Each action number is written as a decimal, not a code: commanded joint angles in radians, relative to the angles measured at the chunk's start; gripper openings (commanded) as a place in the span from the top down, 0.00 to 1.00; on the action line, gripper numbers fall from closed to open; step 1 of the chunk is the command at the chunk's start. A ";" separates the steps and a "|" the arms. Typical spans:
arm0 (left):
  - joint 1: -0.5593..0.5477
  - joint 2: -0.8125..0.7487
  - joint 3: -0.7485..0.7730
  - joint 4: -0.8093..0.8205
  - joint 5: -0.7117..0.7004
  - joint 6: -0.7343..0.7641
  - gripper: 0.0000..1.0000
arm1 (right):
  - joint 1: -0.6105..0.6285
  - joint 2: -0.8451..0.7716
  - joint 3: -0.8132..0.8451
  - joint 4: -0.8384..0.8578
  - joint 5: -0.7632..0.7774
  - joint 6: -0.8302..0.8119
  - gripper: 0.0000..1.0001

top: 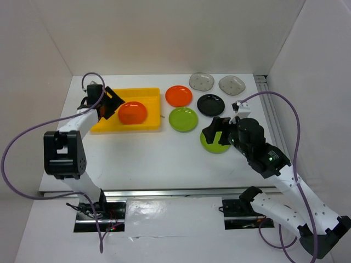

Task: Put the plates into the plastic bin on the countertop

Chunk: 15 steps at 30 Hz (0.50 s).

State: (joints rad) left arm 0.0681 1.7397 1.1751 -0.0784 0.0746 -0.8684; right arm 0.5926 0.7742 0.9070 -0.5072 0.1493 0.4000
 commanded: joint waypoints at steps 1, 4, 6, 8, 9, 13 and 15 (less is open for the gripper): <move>-0.118 -0.221 0.015 0.009 -0.113 0.083 0.12 | -0.002 -0.021 0.006 0.056 -0.010 0.003 0.00; -0.238 -0.336 -0.009 0.034 -0.095 0.138 0.06 | -0.002 -0.030 0.006 0.056 -0.010 0.003 0.00; -0.315 -0.362 -0.009 0.034 -0.064 0.167 0.06 | -0.002 -0.030 0.006 0.056 -0.010 0.003 0.00; -0.446 -0.362 -0.009 0.000 -0.087 0.168 0.04 | -0.002 -0.030 0.006 0.056 -0.010 0.003 0.00; -0.483 -0.362 -0.047 0.000 -0.087 0.152 0.04 | -0.002 -0.030 0.006 0.056 -0.001 0.003 0.00; -0.646 -0.356 -0.219 0.121 -0.076 0.014 0.02 | -0.002 -0.039 0.006 0.047 0.009 0.013 0.00; -0.734 -0.310 -0.252 0.214 -0.065 -0.040 0.01 | -0.002 -0.039 0.015 0.036 0.009 0.013 0.00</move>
State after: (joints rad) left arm -0.5995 1.3724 0.9752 0.0357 0.0013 -0.8211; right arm 0.5926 0.7502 0.9070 -0.5076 0.1455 0.4057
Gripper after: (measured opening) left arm 0.986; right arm 0.999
